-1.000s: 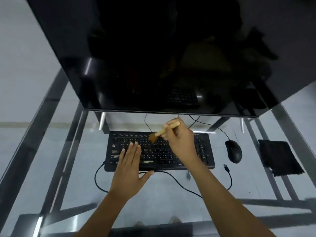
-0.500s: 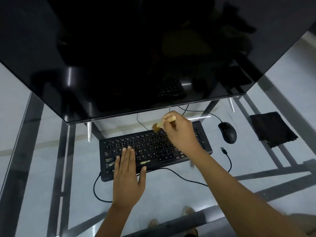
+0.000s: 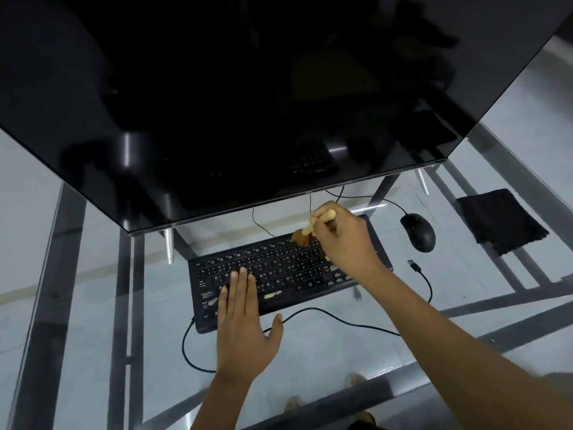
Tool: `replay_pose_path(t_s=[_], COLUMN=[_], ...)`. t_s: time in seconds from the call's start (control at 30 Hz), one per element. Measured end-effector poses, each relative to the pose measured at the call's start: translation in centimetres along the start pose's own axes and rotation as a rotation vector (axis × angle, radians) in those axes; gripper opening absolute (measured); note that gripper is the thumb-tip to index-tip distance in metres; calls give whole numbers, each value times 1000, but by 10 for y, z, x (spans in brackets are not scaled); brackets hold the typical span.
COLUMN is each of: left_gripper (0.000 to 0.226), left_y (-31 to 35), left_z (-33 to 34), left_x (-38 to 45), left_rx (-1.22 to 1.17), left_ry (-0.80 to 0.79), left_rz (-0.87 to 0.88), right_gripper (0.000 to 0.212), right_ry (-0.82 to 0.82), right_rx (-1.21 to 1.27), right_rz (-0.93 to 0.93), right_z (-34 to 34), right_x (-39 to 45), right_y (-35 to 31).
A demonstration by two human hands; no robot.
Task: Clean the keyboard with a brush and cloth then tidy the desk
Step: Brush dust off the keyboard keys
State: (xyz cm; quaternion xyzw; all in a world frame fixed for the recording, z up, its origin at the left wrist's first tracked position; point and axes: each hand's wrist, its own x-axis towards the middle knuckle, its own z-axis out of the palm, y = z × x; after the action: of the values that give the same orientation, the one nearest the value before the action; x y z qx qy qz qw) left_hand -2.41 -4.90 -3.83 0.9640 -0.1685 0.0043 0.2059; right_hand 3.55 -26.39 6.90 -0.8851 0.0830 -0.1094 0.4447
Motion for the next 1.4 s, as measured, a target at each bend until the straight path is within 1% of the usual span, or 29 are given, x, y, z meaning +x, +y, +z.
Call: replay_pose_path(t_s=[0.07, 0.1, 0.13, 0.17, 0.2, 0.23, 0.27, 0.3, 0.37, 0.4, 0.5, 0.53, 0.6, 0.63, 0.67, 0.73, 0.77, 0.8, 0.87, 0.9, 1.0, 1.03, 1.1, 1.13, 1.2, 1.23, 1.27, 1.37, 1.4], left_gripper=[82, 82, 82, 82, 83, 83, 84, 86, 90, 91, 95, 95, 96, 97, 98, 99, 100, 100, 99, 99, 99, 98, 97, 97, 98, 98, 99, 101, 101], left_y=[-1, -2, -2, -2, -2, 0, 2, 4, 12, 16, 31, 34, 38, 39, 42, 45, 48, 50, 53, 54, 59, 60, 61, 62, 62, 62, 64, 65, 65], left_z=[0, 1, 1, 1, 1, 0, -1, -1, -1, -1, 1, 3, 4, 5, 6, 8, 9, 9, 11, 12, 14, 14, 15, 15, 16, 16, 16, 18, 18], left_x=[0, 0, -1, -1, -1, -1, 0, 2, 6, 9, 17, 21, 27, 30, 34, 40, 43, 46, 49, 50, 52, 53, 55, 56, 57, 57, 59, 61, 61], left_rx=[2, 1, 2, 5, 10, 15, 24, 38, 58, 63, 45, 39, 38, 41, 43, 49, 50, 52, 49, 49, 55, 57, 66, 73, 83, 84, 82, 73, 73], left_ry=[1, 1, 1, -1, -4, -6, -6, -9, -14, -13, -6, -5, -13, -19, -24, -37, -38, -39, -49, -54, -63, -64, -73, -78, -81, -84, -83, -97, -106], left_rz=[1, 1, -1, -4, -5, -10, -20, -34, -70, -84, -92, -85, -66, -52, -39, -29, -19, -9, 4, 8, 21, 25, 40, 46, 45, 45, 45, 45, 46], right_gripper=[9, 9, 9, 9, 9, 8, 8, 8, 9, 9, 8, 8, 9, 10, 10, 8, 8, 8, 9, 9, 8, 8, 10, 10, 8, 8, 9, 10, 8], right_ry=[-249, -355, -368, -283, -138, -42, -28, -96, -361, -388, -85, -63, -232, -305, -288, -65, 19, 34, -86, -110, 83, 83, -83, -126, -1, 84, 109, -86, -56], right_rx=[93, 31, -44, -98, -108, -71, -21, 27, -9, -68, -70, -26, 36, -6, -56, -79, -46, 13, 64, 29, 9, 37, 48, -16, -94, -82, -67, -125, -168], right_rz=[99, 94, 51, 5, -30, -35, -23, 19, 69, 30, -70, -31, 109, 126, 95, 21, 30, 75, 164, 148, 76, 102, 174, 162, 124, 128, 152, 165, 138], right_z=[0, 1, 4, 4, 2, -1, -4, -7, -5, -3, -4, -7, -10, -11, -12, -12, -15, -17, -17, -17, -23, -26, -29, -30, -33, -39, -45, -55, -58], right_x=[-6, -10, -14, -15, -14, -14, -14, -15, -21, -24, -23, -21, -20, -21, -20, -12, -6, 0, 7, 9, 19, 23, 26, 25, 25, 26, 27, 24, 23], right_y=[-3, -4, -1, 2, 3, 2, 3, -1, -4, -3, 4, 8, 8, 9, 11, 15, 19, 20, 21, 19, 20, 22, 27, 29, 33, 35, 37, 44, 45])
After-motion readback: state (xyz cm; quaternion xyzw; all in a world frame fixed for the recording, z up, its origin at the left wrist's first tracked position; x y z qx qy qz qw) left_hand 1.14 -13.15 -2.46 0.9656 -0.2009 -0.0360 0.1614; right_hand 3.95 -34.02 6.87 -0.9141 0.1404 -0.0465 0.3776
